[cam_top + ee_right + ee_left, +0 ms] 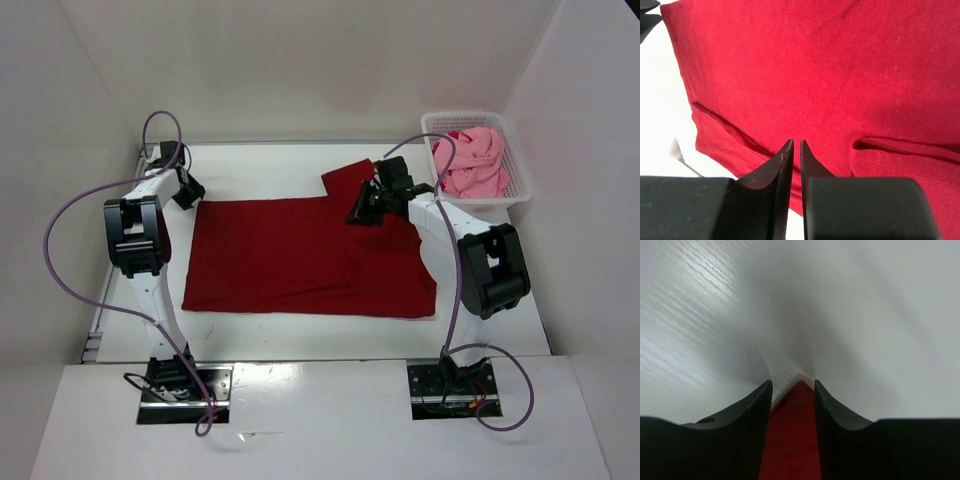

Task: Fold and stack the t-shirts
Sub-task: Grap the side of the flattened tshirt furthest away from the robot with both arms

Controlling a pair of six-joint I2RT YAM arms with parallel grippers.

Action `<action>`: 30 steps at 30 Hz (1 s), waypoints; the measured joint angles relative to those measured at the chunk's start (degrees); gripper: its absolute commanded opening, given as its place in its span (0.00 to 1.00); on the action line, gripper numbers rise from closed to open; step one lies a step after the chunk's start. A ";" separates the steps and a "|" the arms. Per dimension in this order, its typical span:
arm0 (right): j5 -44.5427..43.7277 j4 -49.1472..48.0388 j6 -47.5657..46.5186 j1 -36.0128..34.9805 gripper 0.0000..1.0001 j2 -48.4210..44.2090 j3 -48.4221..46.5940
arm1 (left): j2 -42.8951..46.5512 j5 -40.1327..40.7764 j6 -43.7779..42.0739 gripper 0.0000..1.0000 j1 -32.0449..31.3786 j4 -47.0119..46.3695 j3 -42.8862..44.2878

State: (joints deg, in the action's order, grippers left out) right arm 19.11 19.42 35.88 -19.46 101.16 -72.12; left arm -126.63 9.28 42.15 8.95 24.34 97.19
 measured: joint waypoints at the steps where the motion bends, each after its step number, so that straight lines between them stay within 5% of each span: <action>1: 0.02 -0.15 0.00 0.00 0.15 0.11 0.00 | 0.00 -0.17 -0.04 0.47 -0.07 -0.04 0.00; 11: 0.09 -0.52 0.00 0.00 0.18 3.32 -2.25 | -0.50 -1.22 -0.13 0.24 -1.01 -0.63 0.26; 20: -2.08 -0.59 -0.90 0.33 0.33 10.86 -14.95 | -0.83 -1.73 -0.02 0.00 -1.01 -0.59 0.70; 30: -15.50 1.22 -4.09 7.06 0.46 30.27 -38.82 | 2.93 -1.60 0.09 0.00 -1.01 -0.33 -3.19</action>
State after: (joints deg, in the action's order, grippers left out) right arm 3.62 20.64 31.79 -12.40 131.44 -110.93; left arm -123.70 7.68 42.24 7.94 24.01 94.00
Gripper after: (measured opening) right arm 0.407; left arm 0.007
